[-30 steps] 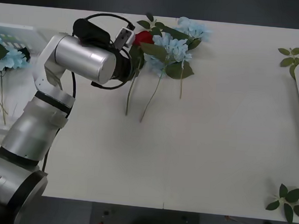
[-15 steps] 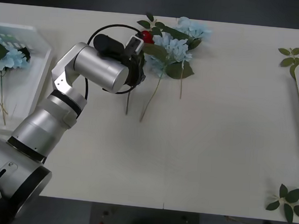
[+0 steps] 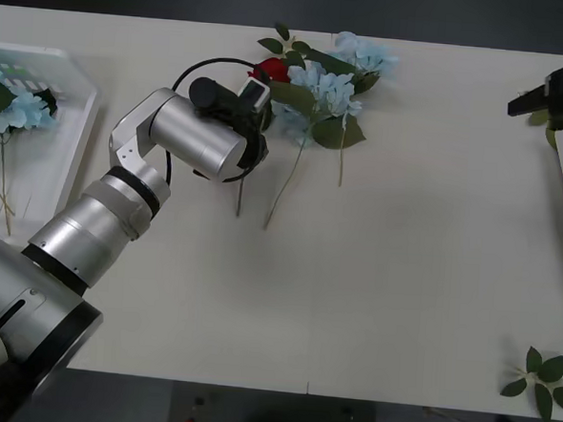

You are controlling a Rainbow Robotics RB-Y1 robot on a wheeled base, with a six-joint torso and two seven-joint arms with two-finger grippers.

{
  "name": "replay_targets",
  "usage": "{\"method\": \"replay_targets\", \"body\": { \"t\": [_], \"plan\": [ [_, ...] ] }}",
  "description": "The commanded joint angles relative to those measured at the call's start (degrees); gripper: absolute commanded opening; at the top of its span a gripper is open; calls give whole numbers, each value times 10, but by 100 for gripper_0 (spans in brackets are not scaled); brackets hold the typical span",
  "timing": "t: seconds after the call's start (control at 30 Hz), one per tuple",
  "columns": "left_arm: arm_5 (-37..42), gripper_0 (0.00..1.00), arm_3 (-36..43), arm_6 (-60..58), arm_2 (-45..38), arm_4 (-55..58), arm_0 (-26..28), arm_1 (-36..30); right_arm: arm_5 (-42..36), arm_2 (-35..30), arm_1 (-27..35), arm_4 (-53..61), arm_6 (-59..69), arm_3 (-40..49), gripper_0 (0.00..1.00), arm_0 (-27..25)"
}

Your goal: Put the red flowers into the right box and the blue flowers into the left box

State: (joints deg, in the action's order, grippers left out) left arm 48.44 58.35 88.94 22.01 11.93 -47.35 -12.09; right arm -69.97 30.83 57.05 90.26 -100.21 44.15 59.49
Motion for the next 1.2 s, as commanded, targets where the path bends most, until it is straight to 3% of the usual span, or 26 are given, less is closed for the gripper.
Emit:
{"method": "replay_targets", "body": {
  "t": [0.03,0.4,0.57,0.7,0.9,0.93,0.97,1.0,1.07,1.2],
  "plan": [
    [-5,100,12,-31,9,-5,-20,3,20,2,-29,-59,67,28,92,6],
    [-13,100,2,-57,44,-20,-20,3,54,3,-126,-237,193,53,92,17],
    [-92,100,-48,-65,60,-25,-20,4,55,3,-165,-301,251,53,92,26],
    [-99,100,-54,-67,62,-31,-20,4,65,5,-191,-330,289,53,92,29],
    [-99,100,-55,-66,65,-35,-20,4,97,60,-215,-347,356,53,92,45],
    [-99,88,-55,-66,66,-36,-20,4,99,66,-215,-348,363,53,92,47],
    [-99,45,-55,-66,68,-40,-20,4,101,76,-217,-349,375,53,93,51],
    [-98,15,-55,-67,70,-43,-20,3,103,80,-219,-350,381,53,92,54],
    [-99,1,-55,-68,71,-44,-20,4,105,85,-228,-355,397,54,93,56],
    [-98,0,-55,-68,71,-45,-20,4,105,85,-245,-376,421,54,92,62]
  ]
}}
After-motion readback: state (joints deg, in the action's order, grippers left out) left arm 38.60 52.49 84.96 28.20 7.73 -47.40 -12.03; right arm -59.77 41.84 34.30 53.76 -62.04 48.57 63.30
